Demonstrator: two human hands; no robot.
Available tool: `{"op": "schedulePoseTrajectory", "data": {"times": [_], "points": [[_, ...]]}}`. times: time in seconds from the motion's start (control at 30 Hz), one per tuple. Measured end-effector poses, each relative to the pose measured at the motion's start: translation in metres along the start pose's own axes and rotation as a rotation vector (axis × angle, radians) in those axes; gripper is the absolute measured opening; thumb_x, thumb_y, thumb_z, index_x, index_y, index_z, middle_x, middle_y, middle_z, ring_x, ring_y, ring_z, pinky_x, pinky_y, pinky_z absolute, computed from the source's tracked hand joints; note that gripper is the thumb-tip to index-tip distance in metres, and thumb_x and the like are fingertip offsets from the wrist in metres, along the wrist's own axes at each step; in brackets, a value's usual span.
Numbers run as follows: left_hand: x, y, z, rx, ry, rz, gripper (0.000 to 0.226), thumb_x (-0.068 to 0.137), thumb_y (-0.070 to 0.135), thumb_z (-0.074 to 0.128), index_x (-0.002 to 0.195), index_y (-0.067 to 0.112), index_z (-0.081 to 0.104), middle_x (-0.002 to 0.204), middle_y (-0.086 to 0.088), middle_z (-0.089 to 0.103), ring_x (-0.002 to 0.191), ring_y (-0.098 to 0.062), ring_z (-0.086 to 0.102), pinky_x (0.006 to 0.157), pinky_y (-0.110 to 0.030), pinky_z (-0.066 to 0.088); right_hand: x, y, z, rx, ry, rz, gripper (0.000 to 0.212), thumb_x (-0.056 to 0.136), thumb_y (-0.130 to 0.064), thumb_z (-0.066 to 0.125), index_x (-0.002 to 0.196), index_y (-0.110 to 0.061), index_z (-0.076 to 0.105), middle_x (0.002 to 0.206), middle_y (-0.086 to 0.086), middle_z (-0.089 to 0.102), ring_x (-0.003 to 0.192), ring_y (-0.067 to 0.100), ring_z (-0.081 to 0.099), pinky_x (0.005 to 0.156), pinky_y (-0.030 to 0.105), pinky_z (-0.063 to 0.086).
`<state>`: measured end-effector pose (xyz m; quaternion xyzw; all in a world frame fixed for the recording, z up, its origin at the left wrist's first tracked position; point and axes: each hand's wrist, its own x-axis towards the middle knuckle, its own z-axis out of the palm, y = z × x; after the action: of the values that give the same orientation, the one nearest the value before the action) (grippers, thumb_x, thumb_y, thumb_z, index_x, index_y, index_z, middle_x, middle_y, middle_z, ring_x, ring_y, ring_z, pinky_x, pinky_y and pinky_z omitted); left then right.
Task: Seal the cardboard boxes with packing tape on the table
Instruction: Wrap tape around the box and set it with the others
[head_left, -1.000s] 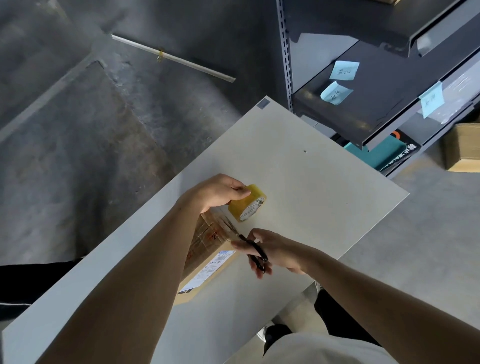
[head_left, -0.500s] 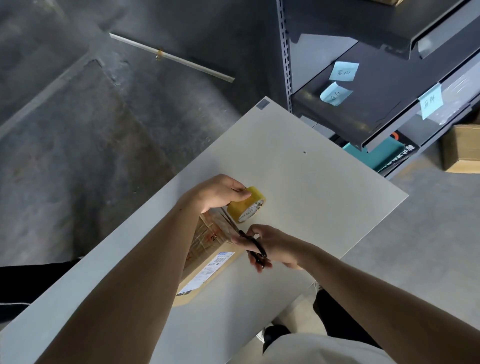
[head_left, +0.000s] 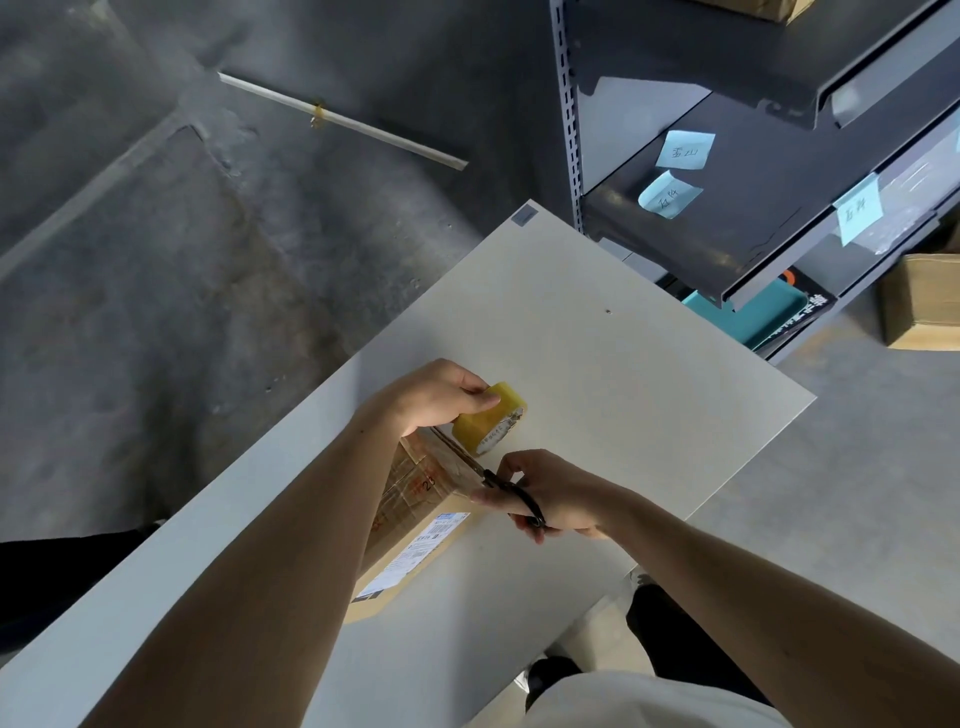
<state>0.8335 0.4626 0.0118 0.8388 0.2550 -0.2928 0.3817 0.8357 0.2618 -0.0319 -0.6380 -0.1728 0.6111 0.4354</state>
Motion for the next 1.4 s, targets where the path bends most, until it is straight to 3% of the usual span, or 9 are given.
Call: {"op": "schedulePoseTrajectory", "data": {"times": [0.17, 0.3, 0.4, 0.53, 0.67, 0.87, 1.03, 1.13, 1.4], "points": [[0.006, 0.013, 0.003, -0.103, 0.061, 0.089, 0.030, 0.091, 0.036, 0.068, 0.113, 0.015, 0.073, 0.103, 0.002, 0.074, 0.100, -0.015, 0.067, 0.091, -0.032, 0.051, 0.003, 0.004, 0.005, -0.062, 0.037, -0.012, 0.046, 0.078, -0.052, 0.079, 0.092, -0.015, 0.055, 0.061, 0.004, 0.064, 0.044, 0.018, 0.056, 0.042, 0.019, 0.033], [0.015, 0.025, 0.008, 0.063, 0.148, 0.207, 0.046, 0.082, 0.048, 0.063, 0.089, 0.002, 0.068, 0.077, -0.008, 0.065, 0.071, -0.012, 0.053, 0.070, -0.031, 0.037, 0.006, 0.007, 0.000, -0.177, 0.083, -0.052, 0.053, 0.072, -0.053, 0.083, 0.093, -0.016, 0.052, 0.066, 0.003, 0.069, 0.048, 0.020, 0.062, 0.051, 0.024, 0.046], [0.020, 0.032, 0.011, 0.112, 0.190, 0.241, 0.034, 0.090, 0.034, 0.065, 0.074, 0.005, 0.062, 0.066, -0.012, 0.053, 0.063, -0.012, 0.043, 0.063, -0.030, 0.029, 0.005, 0.009, -0.010, -0.247, 0.156, 0.005, 0.063, 0.069, -0.069, 0.075, 0.095, -0.016, 0.053, 0.071, 0.000, 0.068, 0.052, 0.017, 0.063, 0.064, 0.030, 0.052], [0.023, 0.040, 0.017, 0.186, 0.222, 0.283, 0.044, 0.091, 0.022, 0.062, 0.056, 0.017, 0.036, 0.056, 0.004, 0.030, 0.055, -0.013, 0.029, 0.056, -0.031, 0.021, 0.004, 0.021, -0.026, -0.518, 0.345, 0.094, 0.067, 0.073, -0.076, 0.065, 0.105, -0.020, 0.049, 0.087, -0.003, 0.063, 0.085, 0.022, 0.063, 0.069, 0.034, 0.047], [0.029, 0.042, 0.031, 0.350, 0.271, 0.274, 0.039, 0.090, 0.016, 0.056, 0.060, 0.018, 0.031, 0.060, -0.007, 0.027, 0.061, -0.030, 0.032, 0.054, -0.033, 0.022, 0.005, 0.035, -0.038, -0.670, 0.473, 0.122, 0.062, 0.086, -0.065, 0.057, 0.125, -0.019, 0.043, 0.122, 0.002, 0.055, 0.117, 0.031, 0.054, 0.089, 0.037, 0.042], [0.045, 0.044, 0.058, 0.600, 0.351, 0.295, 0.029, 0.093, 0.019, 0.054, 0.068, 0.016, 0.040, 0.059, -0.006, 0.047, 0.068, -0.037, 0.049, 0.057, -0.032, 0.027, 0.009, 0.046, -0.054, -0.985, 0.678, 0.002, 0.047, 0.089, -0.037, 0.061, 0.128, -0.015, 0.044, 0.123, 0.006, 0.047, 0.114, 0.029, 0.049, 0.094, 0.035, 0.040], [0.062, 0.040, 0.069, 0.692, 0.378, 0.378, 0.016, 0.090, 0.013, 0.056, 0.074, 0.015, 0.060, 0.081, -0.009, 0.067, 0.077, -0.035, 0.061, 0.060, -0.029, 0.029, 0.015, 0.054, -0.062, -1.138, 0.732, -0.138, 0.048, 0.052, -0.015, 0.089, 0.094, -0.017, 0.065, 0.087, 0.001, 0.057, 0.076, 0.023, 0.059, 0.058, 0.030, 0.048], [0.070, 0.036, 0.072, 0.714, 0.378, 0.388, 0.014, 0.091, 0.012, 0.055, 0.085, 0.018, 0.067, 0.091, -0.002, 0.067, 0.088, -0.028, 0.063, 0.068, -0.031, 0.041, 0.018, 0.057, -0.063, -1.128, 0.740, -0.205, 0.041, 0.050, -0.010, 0.090, 0.082, -0.018, 0.064, 0.079, -0.001, 0.055, 0.069, 0.021, 0.057, 0.050, 0.028, 0.044], [0.063, 0.025, 0.064, 0.533, 0.361, 0.388, 0.034, 0.094, 0.013, 0.060, 0.127, 0.016, 0.066, 0.127, -0.004, 0.067, 0.114, -0.028, 0.062, 0.097, -0.034, 0.047, 0.017, 0.053, -0.070, -1.107, 0.574, -0.190, 0.032, 0.097, -0.006, 0.050, 0.128, -0.010, 0.051, 0.130, 0.007, 0.045, 0.117, 0.027, 0.045, 0.094, 0.035, 0.042]]}}
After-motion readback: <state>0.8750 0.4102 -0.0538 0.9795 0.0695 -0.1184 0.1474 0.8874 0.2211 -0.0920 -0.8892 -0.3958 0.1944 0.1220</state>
